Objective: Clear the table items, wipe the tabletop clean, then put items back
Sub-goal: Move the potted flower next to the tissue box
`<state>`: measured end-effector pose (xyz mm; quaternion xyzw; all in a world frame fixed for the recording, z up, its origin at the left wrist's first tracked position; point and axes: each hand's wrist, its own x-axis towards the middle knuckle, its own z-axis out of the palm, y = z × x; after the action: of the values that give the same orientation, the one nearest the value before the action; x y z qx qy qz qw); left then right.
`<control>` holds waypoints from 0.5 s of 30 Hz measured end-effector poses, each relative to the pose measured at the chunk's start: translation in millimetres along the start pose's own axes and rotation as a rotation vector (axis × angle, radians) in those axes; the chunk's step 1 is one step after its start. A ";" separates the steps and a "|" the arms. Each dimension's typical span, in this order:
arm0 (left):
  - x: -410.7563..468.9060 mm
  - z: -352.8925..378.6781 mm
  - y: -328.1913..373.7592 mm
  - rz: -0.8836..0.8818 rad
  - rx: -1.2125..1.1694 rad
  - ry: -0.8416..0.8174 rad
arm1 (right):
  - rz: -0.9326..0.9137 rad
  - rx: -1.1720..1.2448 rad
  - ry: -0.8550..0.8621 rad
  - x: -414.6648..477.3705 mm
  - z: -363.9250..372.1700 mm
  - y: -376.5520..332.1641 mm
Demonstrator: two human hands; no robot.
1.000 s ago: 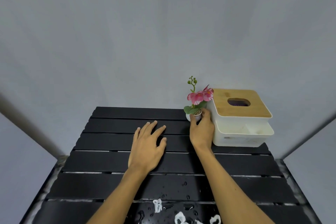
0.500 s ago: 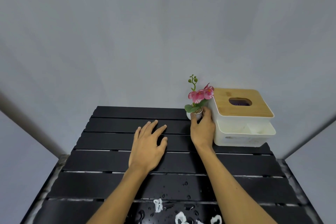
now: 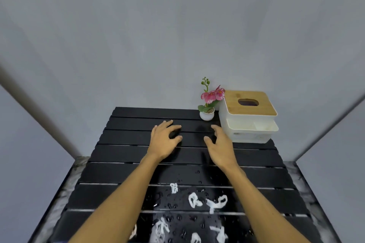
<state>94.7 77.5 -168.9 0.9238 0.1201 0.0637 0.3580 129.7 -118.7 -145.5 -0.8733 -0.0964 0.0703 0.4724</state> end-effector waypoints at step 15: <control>-181.4 -93.1 -24.4 0.019 -0.073 0.152 | -0.041 -0.149 0.211 -189.4 -118.8 50.9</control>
<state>-103.4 106.6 -122.7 0.9038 0.1357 0.1415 0.3804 -23.8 -286.9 -117.5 -0.9063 -0.0691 -0.0391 0.4151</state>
